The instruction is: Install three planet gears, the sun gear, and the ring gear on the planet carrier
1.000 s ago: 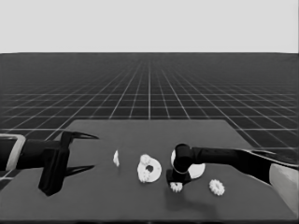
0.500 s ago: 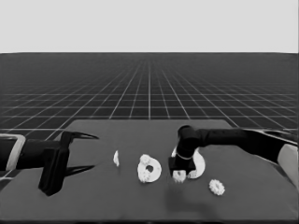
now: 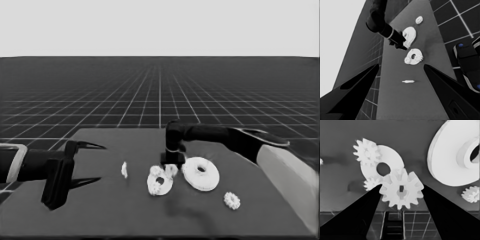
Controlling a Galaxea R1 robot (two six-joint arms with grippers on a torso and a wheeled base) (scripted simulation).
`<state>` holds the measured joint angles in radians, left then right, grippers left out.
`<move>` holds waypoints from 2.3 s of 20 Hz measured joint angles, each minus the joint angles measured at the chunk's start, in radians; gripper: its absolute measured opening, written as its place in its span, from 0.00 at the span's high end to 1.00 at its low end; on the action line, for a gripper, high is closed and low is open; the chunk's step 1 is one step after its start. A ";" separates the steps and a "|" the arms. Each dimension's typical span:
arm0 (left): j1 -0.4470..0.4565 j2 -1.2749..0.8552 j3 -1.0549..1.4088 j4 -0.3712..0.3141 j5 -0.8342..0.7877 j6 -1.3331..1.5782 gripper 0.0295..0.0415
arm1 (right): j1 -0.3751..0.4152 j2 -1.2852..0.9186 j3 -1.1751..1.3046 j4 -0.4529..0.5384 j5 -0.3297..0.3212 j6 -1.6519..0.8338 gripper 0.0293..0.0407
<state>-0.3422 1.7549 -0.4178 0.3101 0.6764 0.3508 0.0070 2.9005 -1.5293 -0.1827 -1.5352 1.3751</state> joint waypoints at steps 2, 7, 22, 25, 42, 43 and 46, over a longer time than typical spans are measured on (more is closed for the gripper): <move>0.000 0.000 0.000 0.000 0.000 0.000 0.25 | 0.000 0.009 -0.018 0.001 0.001 -0.008 0.83; 0.000 0.000 0.000 0.000 0.000 0.000 0.25 | -0.126 0.033 -0.100 -0.118 0.041 -0.057 0.83; 0.000 0.000 0.000 0.000 0.000 0.000 0.25 | -0.155 0.042 -0.129 -0.145 0.056 -0.074 0.19; 0.000 0.000 0.000 0.000 0.000 0.000 0.25 | -0.101 0.025 -0.073 -0.091 0.028 -0.041 0.19; 0.000 0.000 0.000 0.000 0.000 0.000 0.25 | -0.016 -0.834 0.559 -0.002 0.054 -0.270 0.19; 0.000 0.000 0.000 0.000 0.000 0.000 0.25 | -0.016 -0.838 0.557 -0.001 0.056 -0.276 0.19; 0.000 0.000 0.000 0.000 0.000 0.000 0.25 | -0.183 -0.808 0.489 -0.146 0.142 -0.297 0.19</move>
<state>-0.3422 1.7549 -0.4178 0.3101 0.6764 0.3508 -0.1758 2.0921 -1.0403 -0.3290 -1.3935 1.0779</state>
